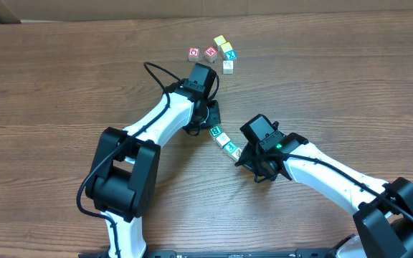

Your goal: Flip 5 blocks

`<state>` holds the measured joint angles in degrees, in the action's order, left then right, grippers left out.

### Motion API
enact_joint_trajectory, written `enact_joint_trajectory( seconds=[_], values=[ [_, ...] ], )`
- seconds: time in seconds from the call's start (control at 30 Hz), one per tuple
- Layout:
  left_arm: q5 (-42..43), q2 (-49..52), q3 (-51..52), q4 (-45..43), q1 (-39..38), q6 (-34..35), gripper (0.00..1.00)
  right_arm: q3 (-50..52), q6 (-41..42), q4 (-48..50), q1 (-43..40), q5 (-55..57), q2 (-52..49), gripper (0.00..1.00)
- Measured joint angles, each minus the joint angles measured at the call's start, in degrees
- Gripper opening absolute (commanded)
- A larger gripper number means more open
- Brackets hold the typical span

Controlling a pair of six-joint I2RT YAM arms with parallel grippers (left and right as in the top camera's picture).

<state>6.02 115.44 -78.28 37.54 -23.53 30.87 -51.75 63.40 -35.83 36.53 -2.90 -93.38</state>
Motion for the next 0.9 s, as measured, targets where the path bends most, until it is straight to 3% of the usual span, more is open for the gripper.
enact_joint_trajectory(
  seconds=[0.9],
  values=[
    [3.2,0.1,0.0,1.2,-0.5,0.0,0.04,0.4,5.4,4.1,0.0,0.0,-4.6,0.04]
  ],
)
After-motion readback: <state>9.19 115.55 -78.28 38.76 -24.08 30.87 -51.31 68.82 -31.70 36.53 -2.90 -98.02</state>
